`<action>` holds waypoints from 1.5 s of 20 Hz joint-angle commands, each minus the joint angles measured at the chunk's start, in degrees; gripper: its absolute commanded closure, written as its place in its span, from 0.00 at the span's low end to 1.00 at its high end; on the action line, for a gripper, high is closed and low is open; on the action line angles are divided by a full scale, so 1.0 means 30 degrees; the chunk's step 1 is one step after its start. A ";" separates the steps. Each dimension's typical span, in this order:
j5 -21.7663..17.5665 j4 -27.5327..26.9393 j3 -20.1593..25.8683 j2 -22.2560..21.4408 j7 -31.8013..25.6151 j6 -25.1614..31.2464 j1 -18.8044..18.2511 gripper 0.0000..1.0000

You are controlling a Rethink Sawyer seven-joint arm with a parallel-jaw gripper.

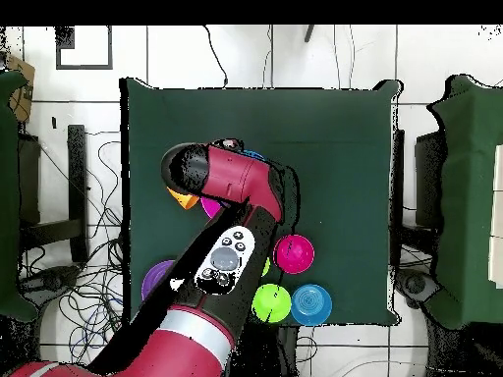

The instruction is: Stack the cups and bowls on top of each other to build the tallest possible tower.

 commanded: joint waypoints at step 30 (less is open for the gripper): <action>-0.0358 -0.2288 0.1085 -0.4201 0.1600 1.0018 0.1197 0.00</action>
